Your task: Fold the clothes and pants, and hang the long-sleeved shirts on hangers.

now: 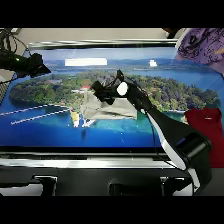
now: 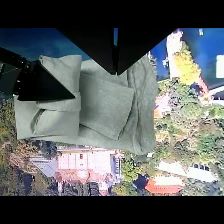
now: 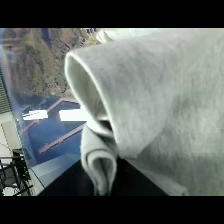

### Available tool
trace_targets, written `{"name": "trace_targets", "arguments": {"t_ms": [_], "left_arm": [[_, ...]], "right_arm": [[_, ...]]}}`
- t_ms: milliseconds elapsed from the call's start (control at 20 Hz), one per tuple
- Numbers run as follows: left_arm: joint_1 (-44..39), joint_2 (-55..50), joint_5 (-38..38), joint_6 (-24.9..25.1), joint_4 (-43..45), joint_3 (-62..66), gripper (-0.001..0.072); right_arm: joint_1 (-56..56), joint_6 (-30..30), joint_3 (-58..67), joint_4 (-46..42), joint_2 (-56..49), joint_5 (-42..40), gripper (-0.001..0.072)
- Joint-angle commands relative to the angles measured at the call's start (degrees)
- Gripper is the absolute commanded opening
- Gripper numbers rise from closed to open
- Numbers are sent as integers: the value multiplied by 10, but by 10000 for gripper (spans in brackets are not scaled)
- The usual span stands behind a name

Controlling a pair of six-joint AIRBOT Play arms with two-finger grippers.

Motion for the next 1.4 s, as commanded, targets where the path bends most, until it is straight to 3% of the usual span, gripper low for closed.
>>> {"name": "trace_targets", "arguments": {"t_ms": [0, 250, 300, 450, 550, 600, 700, 900, 1000, 1100, 1150, 1350], "left_arm": [[0, 0, 0, 0, 0, 0, 19], [0, 0, 0, 0, 0, 0, 19], [0, 0, 0, 0, 0, 0, 19], [0, 0, -2, 0, 0, 0, 19], [0, 0, -4, 0, 0, 0, 19], [0, 0, -4, 0, 0, 0, 19], [0, 0, -4, 0, 0, 0, 19], [0, 0, -4, 0, 0, 0, 19], [0, 0, -5, 0, 0, 0, 19], [0, 0, -6, 0, 0, 0, 20], [0, 0, -6, 0, 0, 0, 19], [0, 0, -6, 0, 0, 0, 20]], "right_arm": [[12, -1, 0, 18, -21, -12, 32], [32, -2, 0, 24, -38, -40, 34], [34, -10, 0, 24, -40, -55, 63], [35, -24, 1, 52, -39, -96, 338], [35, -54, 1, 83, -33, -86, 386], [35, -75, 1, 87, -26, -70, 396], [30, -92, 1, 85, -7, -45, 500], [-38, -121, 1, 79, 57, 27, 500], [-108, -160, 0, 68, 95, 103, 508], [-192, -199, 0, 43, 121, 195, 620], [-238, -219, 0, 30, 123, 239, 642], [-378, -282, -26, 47, 92, 342, 655]]}}
